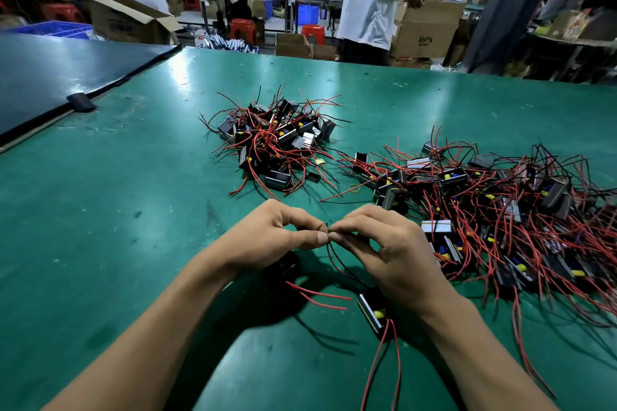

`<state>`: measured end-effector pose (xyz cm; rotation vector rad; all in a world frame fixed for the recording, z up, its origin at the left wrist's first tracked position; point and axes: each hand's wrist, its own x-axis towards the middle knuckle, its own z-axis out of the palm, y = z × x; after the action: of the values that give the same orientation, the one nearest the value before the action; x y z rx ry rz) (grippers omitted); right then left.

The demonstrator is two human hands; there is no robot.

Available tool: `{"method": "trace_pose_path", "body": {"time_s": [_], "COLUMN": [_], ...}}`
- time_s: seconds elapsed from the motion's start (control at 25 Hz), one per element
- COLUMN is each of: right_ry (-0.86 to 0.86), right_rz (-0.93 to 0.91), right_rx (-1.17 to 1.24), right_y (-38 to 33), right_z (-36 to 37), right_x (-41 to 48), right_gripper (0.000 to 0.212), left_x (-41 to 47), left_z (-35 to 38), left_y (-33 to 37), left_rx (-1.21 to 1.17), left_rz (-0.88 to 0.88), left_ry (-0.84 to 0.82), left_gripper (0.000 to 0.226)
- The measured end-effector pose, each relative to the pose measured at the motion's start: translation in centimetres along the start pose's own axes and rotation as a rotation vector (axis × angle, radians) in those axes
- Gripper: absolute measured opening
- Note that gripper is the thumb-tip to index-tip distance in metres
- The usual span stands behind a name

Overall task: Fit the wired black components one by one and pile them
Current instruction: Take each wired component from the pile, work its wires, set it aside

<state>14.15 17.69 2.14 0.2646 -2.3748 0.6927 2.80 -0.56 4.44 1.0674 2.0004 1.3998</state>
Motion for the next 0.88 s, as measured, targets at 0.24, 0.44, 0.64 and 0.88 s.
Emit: {"method": "trace_pose_path", "body": {"time_s": [0.24,0.44,0.64,0.88], "right_ry": [-0.022,-0.137,0.13,0.544], "right_rz": [0.411,0.668,0.702,0.621], "right_rx": [0.19,0.351,0.462,0.786], "right_y": [-0.8,-0.4,-0.5,-0.6], "right_z": [0.4,-0.1,-0.8,-2.7], "right_x": [0.2,0.5,1.0,2.0], "right_gripper": [0.016,0.021,0.017,0.013], "left_x": [0.1,0.1,0.2,0.4], "left_z": [2.6,3.9,4.0,3.9], "left_y": [-0.1,-0.4,-0.2,-0.4], "left_rx": [0.51,0.636,0.147,0.088], "left_rz": [0.344,0.485,0.317,0.185], "left_ry": [0.397,0.495,0.493,0.508], "left_gripper": [0.003,0.009,0.031,0.029]}}
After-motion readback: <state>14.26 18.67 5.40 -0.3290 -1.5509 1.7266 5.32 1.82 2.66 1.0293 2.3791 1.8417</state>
